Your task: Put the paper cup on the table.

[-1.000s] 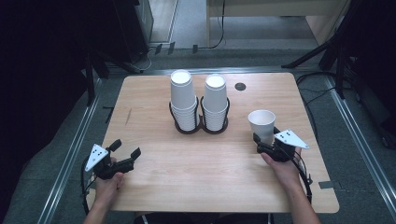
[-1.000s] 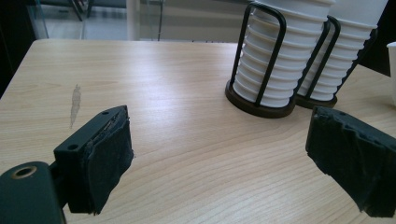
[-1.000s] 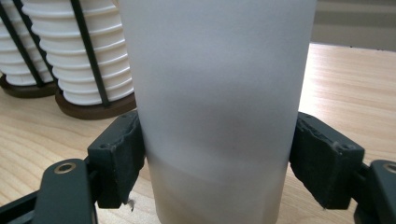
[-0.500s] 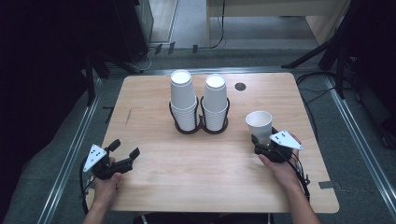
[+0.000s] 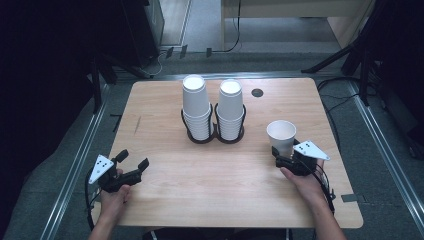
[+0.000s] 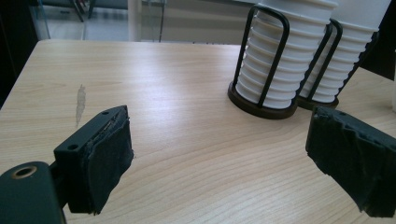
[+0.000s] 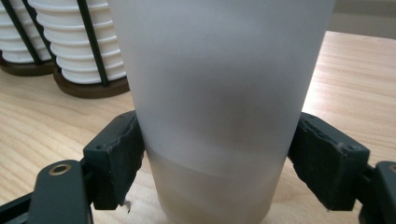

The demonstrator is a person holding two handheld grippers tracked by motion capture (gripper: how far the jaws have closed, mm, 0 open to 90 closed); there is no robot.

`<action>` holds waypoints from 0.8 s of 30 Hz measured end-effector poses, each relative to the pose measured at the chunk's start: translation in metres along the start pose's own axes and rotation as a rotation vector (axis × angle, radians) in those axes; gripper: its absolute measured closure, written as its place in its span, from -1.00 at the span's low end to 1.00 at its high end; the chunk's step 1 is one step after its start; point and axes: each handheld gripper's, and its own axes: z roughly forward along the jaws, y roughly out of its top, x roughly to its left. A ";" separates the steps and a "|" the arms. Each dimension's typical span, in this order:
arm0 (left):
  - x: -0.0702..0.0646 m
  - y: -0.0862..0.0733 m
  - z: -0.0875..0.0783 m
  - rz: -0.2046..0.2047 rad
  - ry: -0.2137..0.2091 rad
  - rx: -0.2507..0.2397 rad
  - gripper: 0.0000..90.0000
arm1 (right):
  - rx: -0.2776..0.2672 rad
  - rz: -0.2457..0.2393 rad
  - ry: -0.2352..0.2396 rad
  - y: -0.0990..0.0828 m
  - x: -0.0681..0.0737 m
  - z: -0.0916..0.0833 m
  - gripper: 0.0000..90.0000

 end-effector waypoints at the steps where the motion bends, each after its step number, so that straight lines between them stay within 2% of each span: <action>1: 0.000 0.000 0.000 0.001 0.001 0.001 -0.84 | 0.002 0.001 0.001 0.000 -0.001 -0.001 -0.53; 4: -0.001 -0.001 0.000 0.001 0.001 0.004 -0.84 | 0.013 0.006 0.001 -0.002 -0.001 -0.001 -0.53; 10: 0.001 -0.002 0.000 -0.005 0.004 0.004 -0.84 | 0.017 -0.035 0.012 -0.002 0.003 -0.001 -0.57; 14: 0.002 -0.003 0.000 -0.011 0.002 0.007 -0.84 | 0.011 -0.012 0.037 -0.002 0.000 -0.003 -0.71; 24: 0.001 -0.004 -0.001 -0.013 0.003 0.013 -0.84 | 0.002 -0.008 0.064 -0.001 -0.001 -0.010 -0.87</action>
